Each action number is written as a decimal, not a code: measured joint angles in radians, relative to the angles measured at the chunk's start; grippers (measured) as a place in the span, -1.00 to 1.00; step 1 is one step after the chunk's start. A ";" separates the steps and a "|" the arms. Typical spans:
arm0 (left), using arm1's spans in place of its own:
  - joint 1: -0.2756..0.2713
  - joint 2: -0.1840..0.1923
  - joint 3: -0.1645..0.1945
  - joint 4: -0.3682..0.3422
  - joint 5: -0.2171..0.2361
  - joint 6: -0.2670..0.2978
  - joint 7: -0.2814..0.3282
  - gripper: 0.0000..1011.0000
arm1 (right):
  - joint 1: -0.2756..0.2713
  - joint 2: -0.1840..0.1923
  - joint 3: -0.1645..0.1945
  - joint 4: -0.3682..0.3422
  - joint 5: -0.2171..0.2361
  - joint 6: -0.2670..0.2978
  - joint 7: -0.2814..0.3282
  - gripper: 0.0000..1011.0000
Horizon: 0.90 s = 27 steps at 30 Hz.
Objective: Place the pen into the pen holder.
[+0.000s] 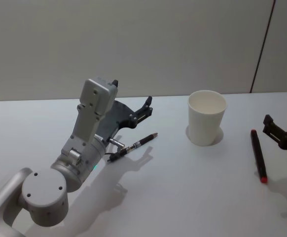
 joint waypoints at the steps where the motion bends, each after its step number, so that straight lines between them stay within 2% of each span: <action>1: 0.000 0.000 0.000 0.000 0.000 0.000 0.000 0.98 | 0.003 -0.003 0.000 0.002 0.002 0.007 -0.005 0.98; 5: 0.000 0.000 0.000 0.000 0.000 0.000 0.000 0.98 | 0.018 -0.018 -0.001 0.014 0.004 0.045 -0.029 0.98; 11: 0.000 0.000 0.000 0.000 0.000 0.000 0.000 0.98 | 0.045 -0.041 -0.010 0.038 -0.020 0.104 -0.052 0.98; 18: 0.000 0.000 0.000 0.000 0.000 0.000 0.000 0.98 | 0.080 -0.067 -0.031 0.077 -0.081 0.174 -0.059 0.98; 27: 0.000 0.000 0.000 0.000 0.000 0.000 0.000 0.98 | 0.116 -0.102 -0.057 0.127 -0.145 0.226 -0.057 0.98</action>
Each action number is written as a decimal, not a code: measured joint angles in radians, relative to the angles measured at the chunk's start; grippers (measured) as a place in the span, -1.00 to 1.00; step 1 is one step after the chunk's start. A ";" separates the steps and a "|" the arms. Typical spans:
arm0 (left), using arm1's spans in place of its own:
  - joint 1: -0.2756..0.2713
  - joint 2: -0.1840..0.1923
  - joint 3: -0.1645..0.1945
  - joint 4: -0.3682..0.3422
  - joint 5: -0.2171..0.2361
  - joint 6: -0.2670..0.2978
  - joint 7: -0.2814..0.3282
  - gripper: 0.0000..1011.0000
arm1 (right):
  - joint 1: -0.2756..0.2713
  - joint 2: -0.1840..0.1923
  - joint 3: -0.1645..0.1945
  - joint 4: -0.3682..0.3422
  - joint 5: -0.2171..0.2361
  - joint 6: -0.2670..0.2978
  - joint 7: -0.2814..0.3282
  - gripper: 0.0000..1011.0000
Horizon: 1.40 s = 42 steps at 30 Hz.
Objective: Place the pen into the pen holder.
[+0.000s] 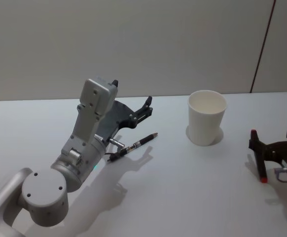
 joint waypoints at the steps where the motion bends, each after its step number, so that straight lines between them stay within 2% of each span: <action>1: 0.000 0.000 0.000 0.000 0.000 0.000 0.000 0.98 | 0.003 -0.003 -0.002 0.004 -0.003 0.002 0.000 0.98; 8: 0.000 0.000 0.000 0.000 0.000 0.000 0.000 0.98 | 0.023 -0.035 -0.017 0.042 -0.035 0.029 -0.015 0.98; 16: 0.000 0.000 0.000 0.000 0.000 0.000 0.000 0.98 | 0.041 -0.069 -0.026 0.089 -0.046 0.036 -0.039 0.98; 27: 0.000 0.000 0.000 0.000 0.000 0.000 0.000 0.98 | 0.059 -0.104 -0.033 0.144 -0.057 0.024 -0.057 0.98; 42: 0.000 0.000 0.000 0.000 0.000 0.000 0.000 0.98 | 0.071 -0.129 -0.036 0.183 -0.073 0.003 -0.069 0.98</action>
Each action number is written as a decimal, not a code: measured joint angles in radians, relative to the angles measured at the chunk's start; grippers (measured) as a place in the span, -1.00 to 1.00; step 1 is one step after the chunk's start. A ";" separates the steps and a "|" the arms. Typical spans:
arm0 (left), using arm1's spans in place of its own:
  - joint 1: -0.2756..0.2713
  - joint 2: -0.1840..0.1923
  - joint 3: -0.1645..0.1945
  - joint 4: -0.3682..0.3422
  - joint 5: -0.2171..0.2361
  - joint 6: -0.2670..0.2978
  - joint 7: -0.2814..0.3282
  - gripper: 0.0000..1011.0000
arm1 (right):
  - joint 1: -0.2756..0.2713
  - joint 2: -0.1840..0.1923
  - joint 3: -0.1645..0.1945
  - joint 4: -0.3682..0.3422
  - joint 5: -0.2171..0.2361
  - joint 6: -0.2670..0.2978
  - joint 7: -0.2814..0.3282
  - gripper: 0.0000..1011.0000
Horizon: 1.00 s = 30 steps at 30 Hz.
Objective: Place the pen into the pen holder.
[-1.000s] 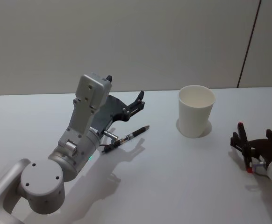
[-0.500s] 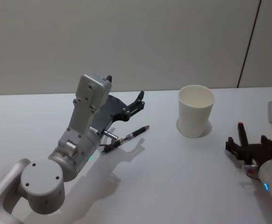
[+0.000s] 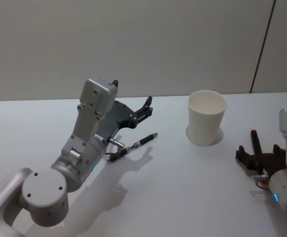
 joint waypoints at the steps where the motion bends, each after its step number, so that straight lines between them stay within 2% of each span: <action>1: 0.000 0.000 0.000 0.000 0.000 0.000 0.000 0.98 | 0.001 -0.001 0.000 0.002 -0.001 -0.002 -0.001 0.98; 6: 0.000 0.000 0.000 0.000 0.000 0.000 0.000 0.98 | 0.002 -0.005 -0.001 0.007 -0.003 -0.005 -0.001 0.86; 10: 0.000 0.000 0.000 0.000 0.000 0.000 0.000 0.98 | 0.003 -0.007 -0.001 0.010 -0.004 -0.006 -0.002 0.61; 30: 0.000 0.000 0.000 0.000 0.000 0.000 0.000 0.98 | 0.004 -0.010 -0.001 0.016 -0.007 -0.008 -0.004 0.29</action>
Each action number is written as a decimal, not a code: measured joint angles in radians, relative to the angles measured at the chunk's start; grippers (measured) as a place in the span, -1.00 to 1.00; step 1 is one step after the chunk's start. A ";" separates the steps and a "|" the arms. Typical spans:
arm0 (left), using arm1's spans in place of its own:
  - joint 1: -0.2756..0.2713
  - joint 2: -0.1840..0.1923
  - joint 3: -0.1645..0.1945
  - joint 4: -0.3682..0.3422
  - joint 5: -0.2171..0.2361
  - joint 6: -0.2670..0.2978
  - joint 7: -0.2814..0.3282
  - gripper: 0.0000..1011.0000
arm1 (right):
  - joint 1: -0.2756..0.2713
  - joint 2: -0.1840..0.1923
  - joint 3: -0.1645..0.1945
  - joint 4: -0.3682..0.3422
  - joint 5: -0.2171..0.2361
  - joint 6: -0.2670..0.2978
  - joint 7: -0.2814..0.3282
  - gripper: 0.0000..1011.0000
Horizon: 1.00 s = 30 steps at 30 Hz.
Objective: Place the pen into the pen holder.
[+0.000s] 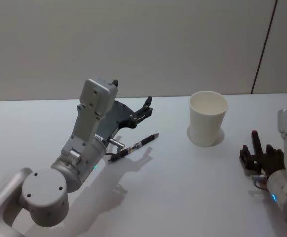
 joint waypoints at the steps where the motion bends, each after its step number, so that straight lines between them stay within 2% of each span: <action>1: 0.000 0.000 0.000 0.000 0.000 0.000 0.000 0.98 | 0.000 0.000 0.000 0.000 0.000 0.000 0.000 0.28; 19: 0.000 0.000 0.000 0.000 0.000 0.000 0.000 0.98 | -0.002 -0.003 0.004 0.000 0.001 -0.006 0.002 0.04; 29: 0.000 0.000 0.000 0.000 0.000 0.000 0.000 0.98 | -0.003 -0.004 0.008 0.000 0.001 -0.009 0.003 -0.61; 30: 0.000 0.000 0.000 0.000 0.000 0.000 0.000 0.98 | -0.003 -0.004 0.008 0.000 0.001 -0.009 0.003 -0.62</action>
